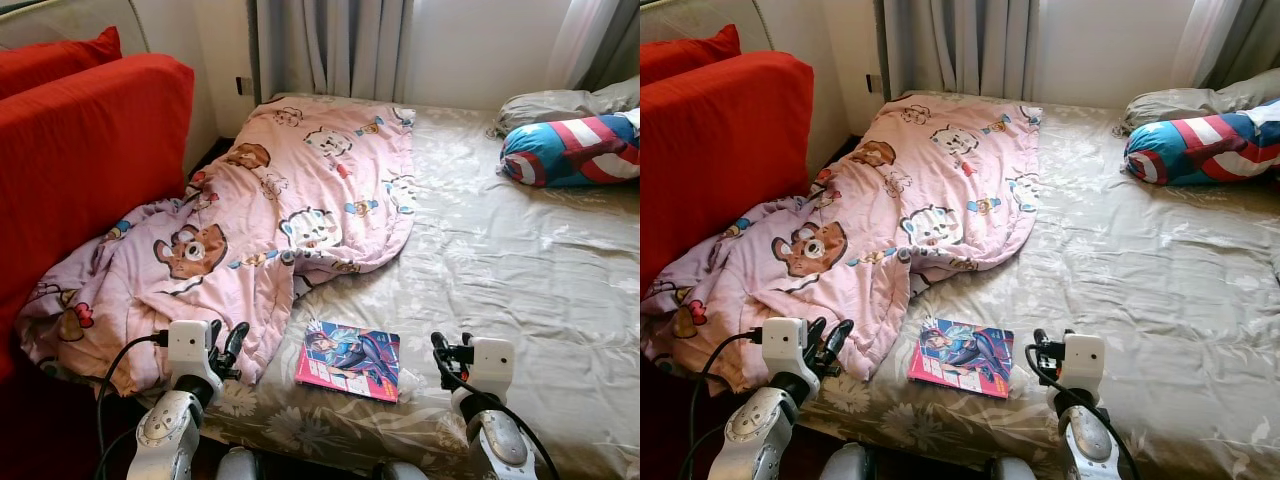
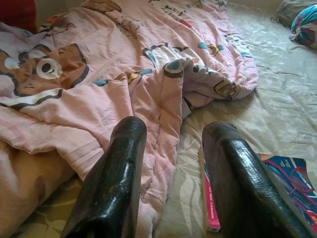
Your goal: Clean up the room
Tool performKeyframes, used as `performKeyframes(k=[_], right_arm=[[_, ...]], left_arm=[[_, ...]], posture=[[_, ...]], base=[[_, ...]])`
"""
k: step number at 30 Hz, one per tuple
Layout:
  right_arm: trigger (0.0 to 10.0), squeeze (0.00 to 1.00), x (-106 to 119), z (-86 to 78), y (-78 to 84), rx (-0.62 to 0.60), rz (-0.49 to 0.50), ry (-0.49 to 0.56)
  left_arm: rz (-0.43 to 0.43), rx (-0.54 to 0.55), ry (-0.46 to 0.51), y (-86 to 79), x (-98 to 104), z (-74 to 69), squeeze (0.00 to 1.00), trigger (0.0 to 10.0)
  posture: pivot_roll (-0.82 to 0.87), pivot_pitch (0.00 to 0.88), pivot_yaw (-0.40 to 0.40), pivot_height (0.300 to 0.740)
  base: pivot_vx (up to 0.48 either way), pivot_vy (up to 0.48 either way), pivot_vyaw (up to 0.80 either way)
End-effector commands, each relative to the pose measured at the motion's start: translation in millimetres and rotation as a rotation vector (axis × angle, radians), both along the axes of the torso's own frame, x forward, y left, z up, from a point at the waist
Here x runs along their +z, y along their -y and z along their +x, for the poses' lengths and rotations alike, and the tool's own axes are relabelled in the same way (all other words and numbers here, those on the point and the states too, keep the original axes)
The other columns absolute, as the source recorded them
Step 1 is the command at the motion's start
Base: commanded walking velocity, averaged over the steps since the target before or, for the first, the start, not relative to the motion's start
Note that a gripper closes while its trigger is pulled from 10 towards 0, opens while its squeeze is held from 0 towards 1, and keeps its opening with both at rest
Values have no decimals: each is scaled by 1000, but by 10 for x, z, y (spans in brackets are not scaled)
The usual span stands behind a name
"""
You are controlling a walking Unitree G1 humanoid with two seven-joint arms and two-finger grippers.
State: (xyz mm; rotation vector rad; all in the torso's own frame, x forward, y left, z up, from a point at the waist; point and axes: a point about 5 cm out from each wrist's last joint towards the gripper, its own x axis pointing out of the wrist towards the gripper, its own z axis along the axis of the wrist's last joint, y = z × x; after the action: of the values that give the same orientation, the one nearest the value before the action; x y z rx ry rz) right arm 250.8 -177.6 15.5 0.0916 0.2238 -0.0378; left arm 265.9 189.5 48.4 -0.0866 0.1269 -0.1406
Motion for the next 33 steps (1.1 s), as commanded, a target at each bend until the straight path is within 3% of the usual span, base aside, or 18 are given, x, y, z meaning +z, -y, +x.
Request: performKeyframes(k=[1,14,33], right_arm=[[10000,0,-48,-27,-2,8,-4,-28],[10000,0,-57,-41,-44,53,-19,-29],[10000,0,-78,-45,-32,31,8,-42]], left_arm=[[-6,-4,-8,-2,6,2,0,10000],[-6,-4,-12,11,-2,5,0,10000],[-15,-11,-14,28,-4,4,0,10000]], posture=[[-39,47,-18,636],[-40,48,-16,636],[-41,48,-15,636]], base=[[0,0,0],[0,0,34],[319,0,24]])
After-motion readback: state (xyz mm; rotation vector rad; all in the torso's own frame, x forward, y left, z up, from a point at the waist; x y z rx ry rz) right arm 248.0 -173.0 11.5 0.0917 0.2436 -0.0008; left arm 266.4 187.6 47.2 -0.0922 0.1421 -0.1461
